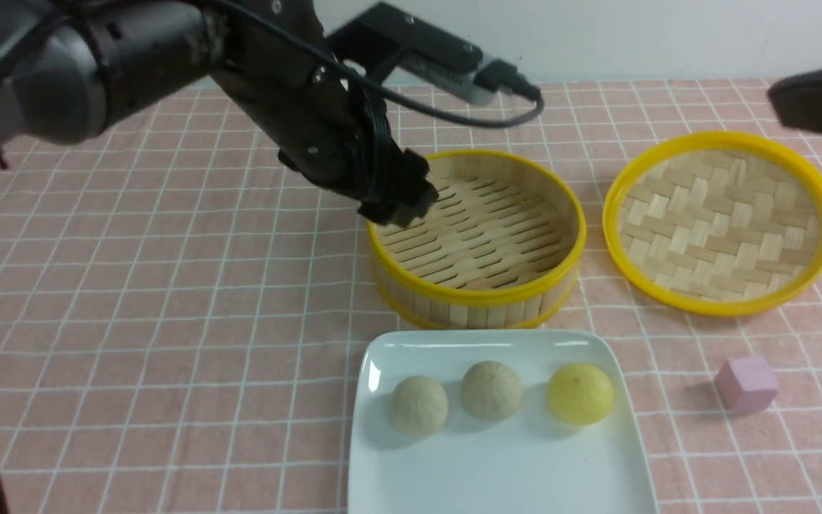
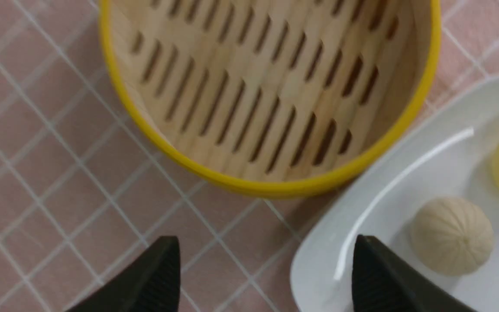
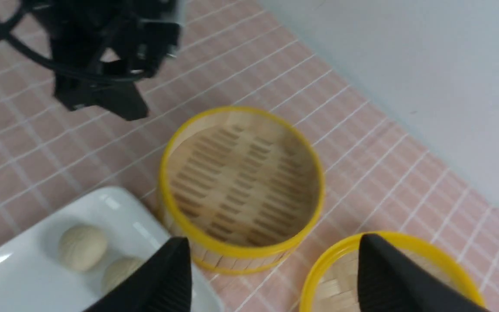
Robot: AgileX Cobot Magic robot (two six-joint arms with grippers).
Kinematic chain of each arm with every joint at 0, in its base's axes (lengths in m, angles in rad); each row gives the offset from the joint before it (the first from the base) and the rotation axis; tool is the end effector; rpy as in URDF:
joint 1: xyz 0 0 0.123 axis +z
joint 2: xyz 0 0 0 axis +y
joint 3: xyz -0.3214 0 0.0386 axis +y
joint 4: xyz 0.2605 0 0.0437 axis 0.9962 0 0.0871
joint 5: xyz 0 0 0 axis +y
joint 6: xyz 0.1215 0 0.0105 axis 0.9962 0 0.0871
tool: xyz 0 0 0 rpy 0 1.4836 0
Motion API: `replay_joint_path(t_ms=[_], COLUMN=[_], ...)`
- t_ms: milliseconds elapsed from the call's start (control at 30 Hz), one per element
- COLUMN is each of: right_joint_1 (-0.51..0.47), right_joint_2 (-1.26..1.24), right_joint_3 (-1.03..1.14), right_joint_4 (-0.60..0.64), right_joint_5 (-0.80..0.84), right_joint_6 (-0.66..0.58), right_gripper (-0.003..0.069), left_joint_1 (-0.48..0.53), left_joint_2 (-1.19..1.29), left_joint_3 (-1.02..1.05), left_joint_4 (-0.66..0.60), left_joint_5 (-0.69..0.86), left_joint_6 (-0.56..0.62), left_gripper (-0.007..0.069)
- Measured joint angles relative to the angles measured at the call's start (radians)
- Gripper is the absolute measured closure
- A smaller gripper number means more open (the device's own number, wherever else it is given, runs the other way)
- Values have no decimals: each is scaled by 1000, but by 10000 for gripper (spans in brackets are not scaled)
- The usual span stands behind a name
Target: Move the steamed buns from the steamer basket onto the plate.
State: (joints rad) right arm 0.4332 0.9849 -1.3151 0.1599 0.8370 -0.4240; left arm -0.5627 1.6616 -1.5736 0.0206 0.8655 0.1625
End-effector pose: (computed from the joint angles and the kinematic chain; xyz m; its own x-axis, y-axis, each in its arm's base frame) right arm 0.1733 0.0960 0.4892 -0.1861 -0.4265 -0.8851 -0.6030 0.7609 -0.2398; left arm 0.3476 -0.2170 0.3672 -0.5427 0.5491 -0.6356 0.6295 0.7669 0.1251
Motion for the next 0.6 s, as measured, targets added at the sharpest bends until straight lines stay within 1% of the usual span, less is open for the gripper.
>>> replay_joint_path(t_ms=[133, 267, 400, 467, 533, 567, 600], right_joint_1=[0, 0, 0, 0, 0, 0, 0], right_joint_2=[-87, -192, -284, -354, -374, -402, -406], right_joint_3=[0, 0, -1, -1, -1, -1, -1], right_joint_4=[-74, -110, -117, -135, -140, -144, -144], right_joint_5=[-38, -10, 62, 144, 176, 226, 231], right_joint_6=[76, 113, 142, 177, 191, 205, 207], right_gripper=[153, 153, 153, 153, 153, 153, 153], left_joint_1=[0, 0, 0, 0, 0, 0, 0], left_joint_2=[-74, -118, -128, -128, -128, -128, -128], left_joint_3=[-2, -2, -2, -2, -2, -2, -2], left_joint_4=[66, 89, 101, 102, 102, 102, 102], left_joint_5=[-61, -106, -134, -146, -151, -156, -157], left_joint_6=[-72, -93, -96, -97, -97, -97, -97], left_gripper=[109, 109, 109, 110, 110, 110, 110])
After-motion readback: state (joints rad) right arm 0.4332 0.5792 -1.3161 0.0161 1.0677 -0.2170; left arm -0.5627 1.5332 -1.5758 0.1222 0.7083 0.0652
